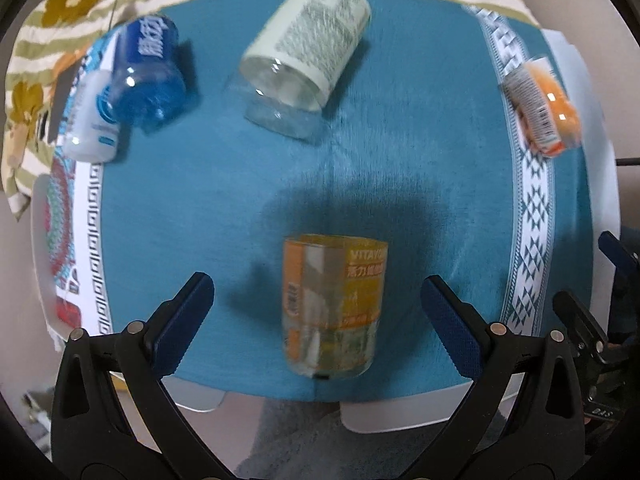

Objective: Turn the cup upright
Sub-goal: 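Grasp the cup with the left gripper while the right gripper releases it, then rotate the cup upright in the left gripper and lower it onto the cloth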

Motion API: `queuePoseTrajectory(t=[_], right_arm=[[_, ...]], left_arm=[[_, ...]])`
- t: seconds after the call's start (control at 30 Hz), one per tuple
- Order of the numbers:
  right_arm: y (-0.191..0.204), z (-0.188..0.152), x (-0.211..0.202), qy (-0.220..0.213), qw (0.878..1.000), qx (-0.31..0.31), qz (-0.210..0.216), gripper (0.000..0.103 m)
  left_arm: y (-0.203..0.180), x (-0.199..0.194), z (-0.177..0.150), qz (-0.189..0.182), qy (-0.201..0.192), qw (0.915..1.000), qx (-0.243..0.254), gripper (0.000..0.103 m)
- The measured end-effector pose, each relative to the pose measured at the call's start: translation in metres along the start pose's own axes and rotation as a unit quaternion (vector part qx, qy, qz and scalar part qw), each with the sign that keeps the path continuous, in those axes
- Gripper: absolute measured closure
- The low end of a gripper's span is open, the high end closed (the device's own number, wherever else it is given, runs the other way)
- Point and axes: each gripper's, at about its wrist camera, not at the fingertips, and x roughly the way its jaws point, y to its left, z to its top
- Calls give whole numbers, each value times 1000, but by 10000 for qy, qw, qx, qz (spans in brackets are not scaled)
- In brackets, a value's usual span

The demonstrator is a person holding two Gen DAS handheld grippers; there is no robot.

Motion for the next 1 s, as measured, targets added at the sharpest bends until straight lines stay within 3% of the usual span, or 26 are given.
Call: queuePoseTrajectory(t=[0.17,0.37,0.5,0.8,1.0], right_arm=[[-7,2,13,116,9996,-228,79,2],[-14,5,26,203,9992,-243,263,2],[-16,7,30,218,9989,-269,301,2],[-19,13,21,53,9995,-165,255,2],[-14,16,6,-144,9994,-59,296,2]], left_arm=[[-2,17,4,6,292,9994,-181,5],[-2,32,8,12,512,9982,-308,20],[-4,37,7,-6,595,9977,-328,39],[-4,17,8,-128,432,9987,-232,40],[4,-16,1,-435,-57,9989,-184,40]])
